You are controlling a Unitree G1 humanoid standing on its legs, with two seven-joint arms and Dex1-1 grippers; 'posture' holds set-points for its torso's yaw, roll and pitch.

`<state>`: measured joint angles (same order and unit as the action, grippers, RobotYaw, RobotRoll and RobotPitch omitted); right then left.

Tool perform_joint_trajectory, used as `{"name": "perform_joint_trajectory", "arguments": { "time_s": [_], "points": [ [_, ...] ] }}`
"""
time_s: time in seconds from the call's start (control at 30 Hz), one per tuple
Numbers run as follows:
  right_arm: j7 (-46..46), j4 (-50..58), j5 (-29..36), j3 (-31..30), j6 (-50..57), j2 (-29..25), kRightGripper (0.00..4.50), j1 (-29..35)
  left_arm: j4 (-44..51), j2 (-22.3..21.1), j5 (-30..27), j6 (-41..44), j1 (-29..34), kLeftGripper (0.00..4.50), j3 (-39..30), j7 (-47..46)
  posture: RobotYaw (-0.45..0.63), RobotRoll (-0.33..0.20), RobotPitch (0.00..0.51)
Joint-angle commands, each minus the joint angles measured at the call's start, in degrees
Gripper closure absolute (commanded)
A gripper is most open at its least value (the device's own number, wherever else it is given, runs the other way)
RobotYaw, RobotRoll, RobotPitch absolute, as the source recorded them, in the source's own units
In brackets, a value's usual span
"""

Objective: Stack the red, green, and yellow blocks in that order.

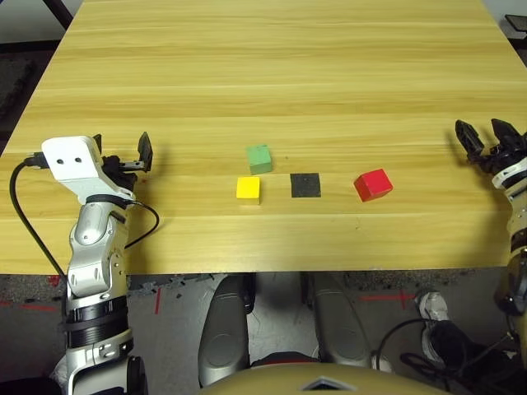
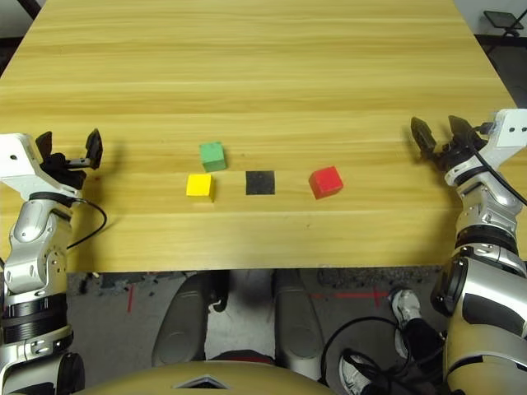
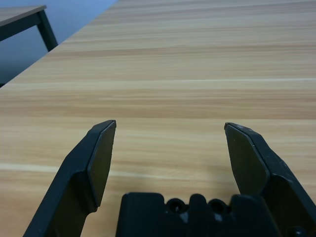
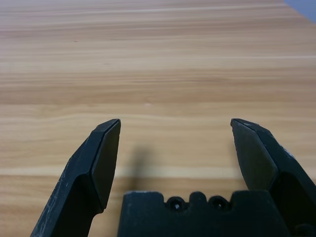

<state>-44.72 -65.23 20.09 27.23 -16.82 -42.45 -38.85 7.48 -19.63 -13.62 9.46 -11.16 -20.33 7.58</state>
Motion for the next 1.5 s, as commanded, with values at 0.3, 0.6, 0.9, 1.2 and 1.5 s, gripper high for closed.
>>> {"name": "perform_joint_trajectory", "arguments": {
  "time_s": [0.3,0.6,0.9,1.2,1.5],
  "points": [
    [-6.08,0.79,-0.75,-2.26,2.4,-3.57,0.0,-4.23,-1.06,-2.92,-5.86,2.71,-3.9,0.03,2.04,9.16,0.14,-0.022,0.278],
    [-39.14,12.63,-4.04,-17.64,12.14,-5.8,0.0,-10.33,3.32,-18.36,-18.84,15.5,-8.63,0.03,6.2,33.3,0.2,-0.071,0.239],
    [-47.78,30.19,7.23,-37.26,12.94,-13.32,0.0,-8.65,3.39,-25.67,-18.11,16.71,-11.3,0.03,11.12,44.69,0.23,-0.069,0.234],
    [-47.78,38.8,16.28,-54.94,6.66,-19.86,0.0,-8.34,4.22,-25.32,-15.33,15.23,-10.85,0.03,13.01,44.83,0.26,-0.068,0.228],
    [-47.78,27.27,10.7,-63.43,-5.24,-14.3,0.0,-14.97,5.21,-24.9,-13.85,15.05,-10.4,0.03,14.6,44.81,0.31,-0.055,0.224]
  ]
}}
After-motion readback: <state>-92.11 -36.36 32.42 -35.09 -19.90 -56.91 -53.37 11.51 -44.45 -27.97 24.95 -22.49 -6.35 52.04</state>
